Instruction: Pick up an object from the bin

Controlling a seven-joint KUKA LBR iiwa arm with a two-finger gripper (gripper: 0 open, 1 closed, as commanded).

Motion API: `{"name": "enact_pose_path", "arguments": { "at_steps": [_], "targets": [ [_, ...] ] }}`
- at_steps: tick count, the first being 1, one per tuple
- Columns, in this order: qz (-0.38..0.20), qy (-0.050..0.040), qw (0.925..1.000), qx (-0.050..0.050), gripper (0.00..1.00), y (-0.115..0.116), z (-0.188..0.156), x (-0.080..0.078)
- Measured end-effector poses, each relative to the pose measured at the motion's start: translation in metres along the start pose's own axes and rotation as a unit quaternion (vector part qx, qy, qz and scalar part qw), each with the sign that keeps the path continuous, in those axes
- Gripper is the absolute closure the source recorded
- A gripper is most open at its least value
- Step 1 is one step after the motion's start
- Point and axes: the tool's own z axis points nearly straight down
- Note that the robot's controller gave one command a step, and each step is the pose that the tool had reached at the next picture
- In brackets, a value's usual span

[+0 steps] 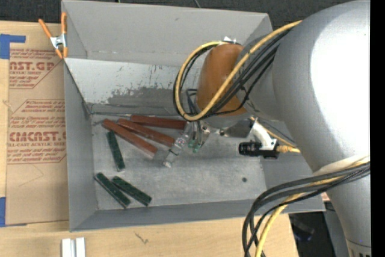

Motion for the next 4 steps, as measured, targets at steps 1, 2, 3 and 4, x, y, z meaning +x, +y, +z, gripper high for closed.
{"name": "enact_pose_path", "arguments": {
  "at_steps": [1,2,3,4],
  "targets": [
    [0.078,-0.0022,0.9970,-0.003,1.00,0.0922,0.0134,0.0305],
    [0.078,-0.0024,0.9970,-0.003,1.00,0.0922,0.0134,0.0304],
    [0.078,-0.0026,0.9970,-0.002,1.00,0.0922,0.0134,0.0303],
    [0.078,-0.0027,0.9970,-0.002,1.00,0.0922,0.0133,0.0302]
  ]
}}
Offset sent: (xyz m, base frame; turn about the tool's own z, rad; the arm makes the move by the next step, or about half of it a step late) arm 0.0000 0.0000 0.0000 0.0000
